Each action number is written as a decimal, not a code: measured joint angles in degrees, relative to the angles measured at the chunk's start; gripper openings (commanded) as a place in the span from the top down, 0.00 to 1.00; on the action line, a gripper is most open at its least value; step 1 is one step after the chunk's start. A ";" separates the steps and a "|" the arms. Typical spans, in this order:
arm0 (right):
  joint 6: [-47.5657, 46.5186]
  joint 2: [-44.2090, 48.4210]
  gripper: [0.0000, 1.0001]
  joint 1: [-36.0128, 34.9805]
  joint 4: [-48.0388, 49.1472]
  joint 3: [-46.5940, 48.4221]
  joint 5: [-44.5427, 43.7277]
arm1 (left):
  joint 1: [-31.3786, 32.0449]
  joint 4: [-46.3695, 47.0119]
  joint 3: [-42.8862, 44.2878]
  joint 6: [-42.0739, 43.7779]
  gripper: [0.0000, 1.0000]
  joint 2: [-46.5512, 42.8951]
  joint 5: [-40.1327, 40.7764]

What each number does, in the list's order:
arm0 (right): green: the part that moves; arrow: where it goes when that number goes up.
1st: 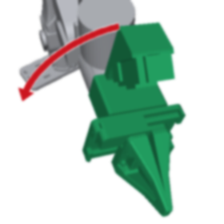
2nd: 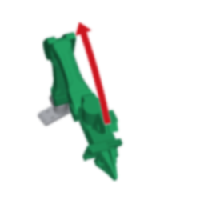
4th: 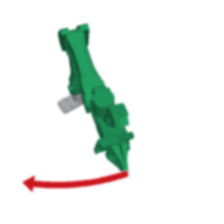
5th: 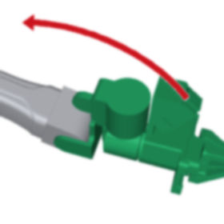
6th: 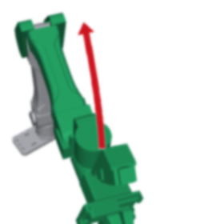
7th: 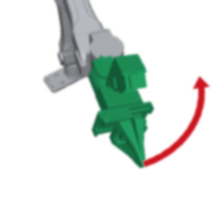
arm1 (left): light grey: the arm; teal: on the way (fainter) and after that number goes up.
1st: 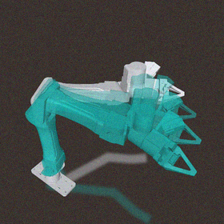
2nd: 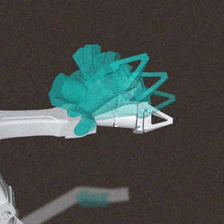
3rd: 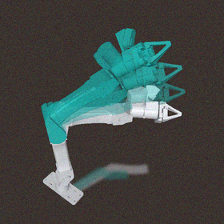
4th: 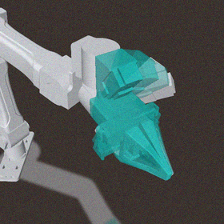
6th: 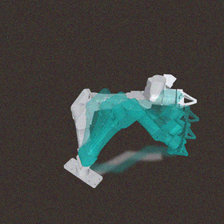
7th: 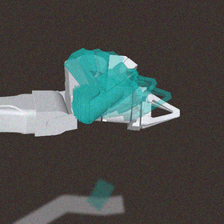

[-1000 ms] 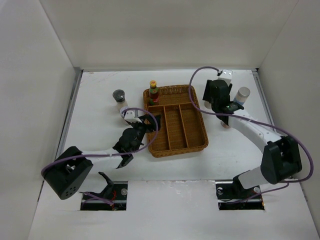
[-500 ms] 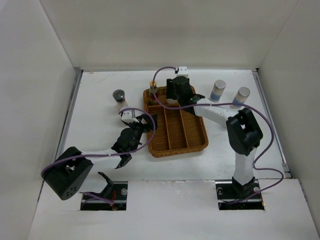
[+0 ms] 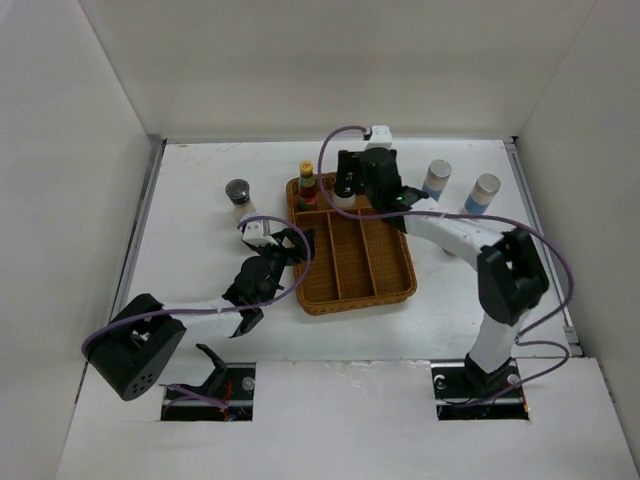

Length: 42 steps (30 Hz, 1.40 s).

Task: Organize the condiment bottles

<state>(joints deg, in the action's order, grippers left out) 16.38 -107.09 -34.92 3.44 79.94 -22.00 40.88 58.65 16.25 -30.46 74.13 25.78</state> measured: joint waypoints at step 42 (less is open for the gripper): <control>-3.13 15.56 0.46 19.50 1.18 -11.96 -0.68 | 0.15 0.02 0.00 0.00 0.15 0.31 -0.55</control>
<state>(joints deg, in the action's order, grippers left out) 13.26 -91.53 -15.42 4.62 67.99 -22.68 41.04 58.67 16.25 -30.46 74.43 25.23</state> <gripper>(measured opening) 0.680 0.844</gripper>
